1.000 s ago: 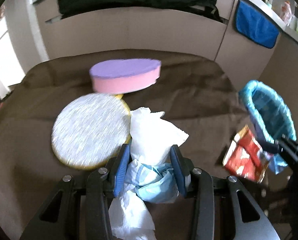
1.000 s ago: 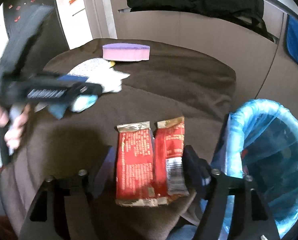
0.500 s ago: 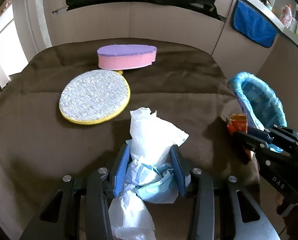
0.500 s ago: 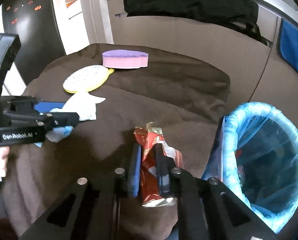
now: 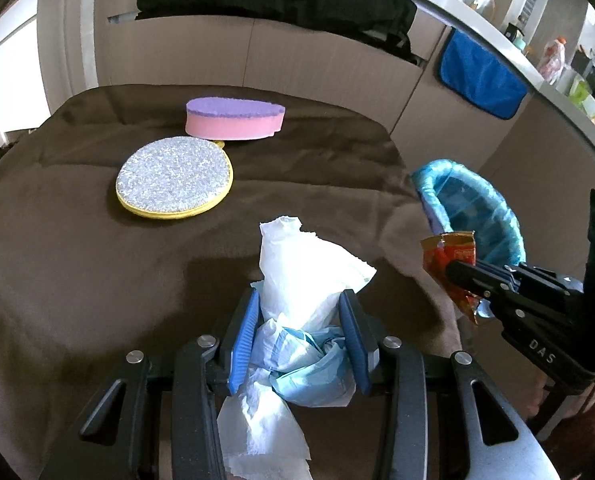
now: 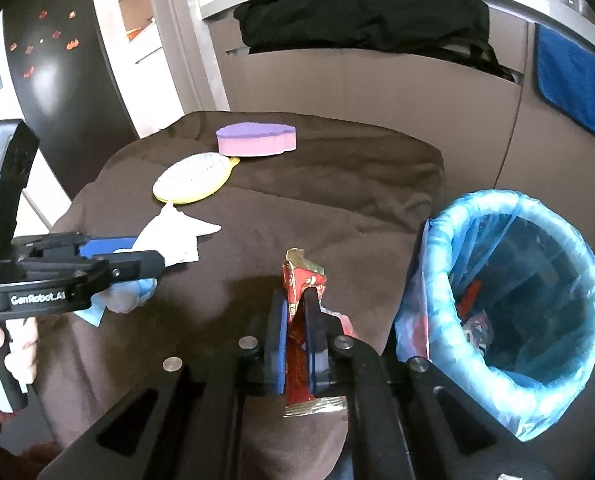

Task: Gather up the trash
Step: 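Carry the tissue and red wrappers over the bin and open both grippers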

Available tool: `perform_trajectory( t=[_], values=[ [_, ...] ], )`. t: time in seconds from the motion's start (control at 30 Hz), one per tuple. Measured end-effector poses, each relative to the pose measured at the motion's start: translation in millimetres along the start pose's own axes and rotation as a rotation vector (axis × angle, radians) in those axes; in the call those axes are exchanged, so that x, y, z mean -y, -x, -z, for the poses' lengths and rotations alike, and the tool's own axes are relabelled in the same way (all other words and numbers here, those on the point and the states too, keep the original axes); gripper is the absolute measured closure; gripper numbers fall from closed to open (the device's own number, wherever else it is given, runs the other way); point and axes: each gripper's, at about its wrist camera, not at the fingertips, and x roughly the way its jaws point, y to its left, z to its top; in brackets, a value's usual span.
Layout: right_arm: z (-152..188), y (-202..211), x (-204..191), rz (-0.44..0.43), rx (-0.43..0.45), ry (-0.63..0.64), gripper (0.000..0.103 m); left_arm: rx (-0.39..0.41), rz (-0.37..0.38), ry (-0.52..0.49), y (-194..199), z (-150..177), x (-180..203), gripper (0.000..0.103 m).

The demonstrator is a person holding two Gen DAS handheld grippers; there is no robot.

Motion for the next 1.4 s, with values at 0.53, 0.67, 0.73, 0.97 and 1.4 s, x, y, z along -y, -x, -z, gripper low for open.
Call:
perform_trajectory(
  t=[0.53, 0.67, 0.73, 0.97, 1.4],
  values=[
    [-13, 65, 39, 0.098, 0.132, -0.022, 0.097, 0.044, 0.067, -0.109, 8, -26, 95, 0.062],
    [-10, 88, 70, 0.148, 0.166, -0.056, 0.097, 0.078, 0.106, -0.176, 4, -39, 145, 0.062],
    [-8, 101, 90, 0.182, 0.19, -0.083, 0.097, 0.1, 0.121, -0.204, 1, -44, 166, 0.062],
    [-2, 128, 144, 0.238, 0.248, -0.174, 0.097, 0.176, 0.13, -0.206, -25, -50, 210, 0.062],
    [-1, 116, 176, 0.263, 0.236, -0.189, 0.097, 0.131, 0.12, -0.218, -64, -56, 225, 0.062]
  ],
)
